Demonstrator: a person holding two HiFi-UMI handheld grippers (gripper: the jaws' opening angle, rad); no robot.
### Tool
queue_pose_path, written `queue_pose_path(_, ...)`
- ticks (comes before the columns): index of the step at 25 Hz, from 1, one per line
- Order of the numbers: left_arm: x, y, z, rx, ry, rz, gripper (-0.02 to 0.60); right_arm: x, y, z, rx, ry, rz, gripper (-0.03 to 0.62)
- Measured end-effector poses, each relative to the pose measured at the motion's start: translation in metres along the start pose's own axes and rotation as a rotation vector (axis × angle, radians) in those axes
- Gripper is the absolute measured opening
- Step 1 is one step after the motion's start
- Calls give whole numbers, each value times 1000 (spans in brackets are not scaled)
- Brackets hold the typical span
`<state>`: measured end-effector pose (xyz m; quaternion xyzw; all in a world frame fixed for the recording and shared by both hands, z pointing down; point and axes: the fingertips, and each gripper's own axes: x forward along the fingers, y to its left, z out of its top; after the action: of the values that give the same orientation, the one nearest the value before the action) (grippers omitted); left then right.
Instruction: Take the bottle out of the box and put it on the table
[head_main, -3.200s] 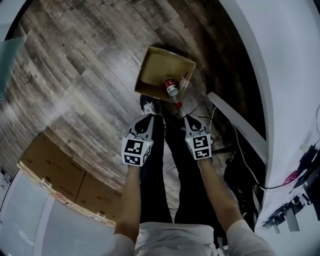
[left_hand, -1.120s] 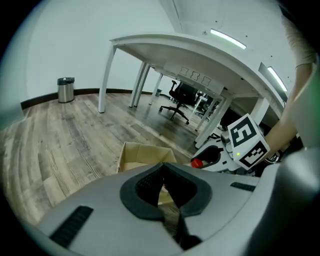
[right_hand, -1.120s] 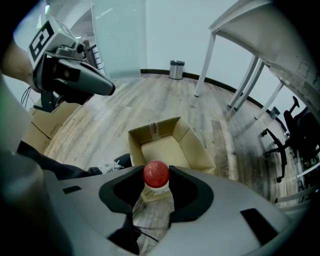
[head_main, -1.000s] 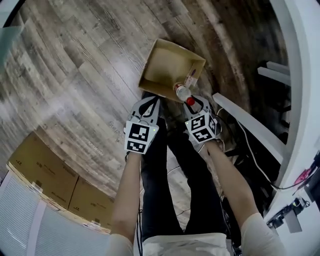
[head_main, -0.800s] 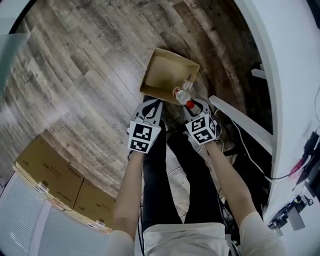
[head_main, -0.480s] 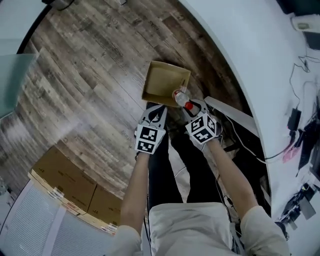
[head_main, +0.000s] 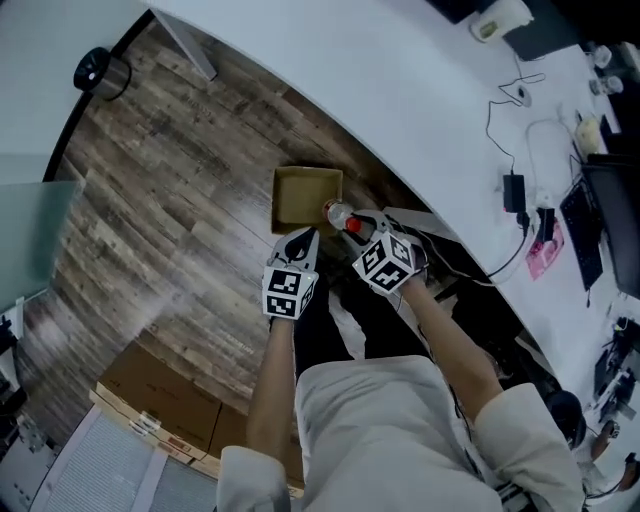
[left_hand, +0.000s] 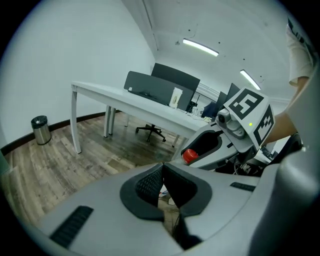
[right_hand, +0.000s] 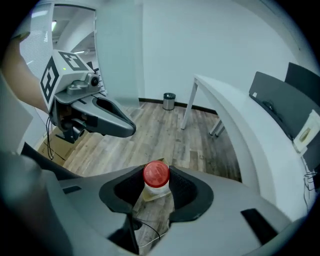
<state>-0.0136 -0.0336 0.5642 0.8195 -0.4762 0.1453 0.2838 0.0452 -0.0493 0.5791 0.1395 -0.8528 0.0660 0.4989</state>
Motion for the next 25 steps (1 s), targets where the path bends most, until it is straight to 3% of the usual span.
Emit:
queue_pose_path(11, -32, -67, 68, 102, -3, -112, 14, -107, -6, 38, 42, -105, -26, 183)
queue_pose_path(18, -37, -64, 159, 258, -80, -145, 14, -173, -14, 71, -3, -193, -37, 183)
queue_pose_path(25, -19, -78, 235, 382, -130, -220, 14, -232, -51, 119, 40, -311, -67, 183)
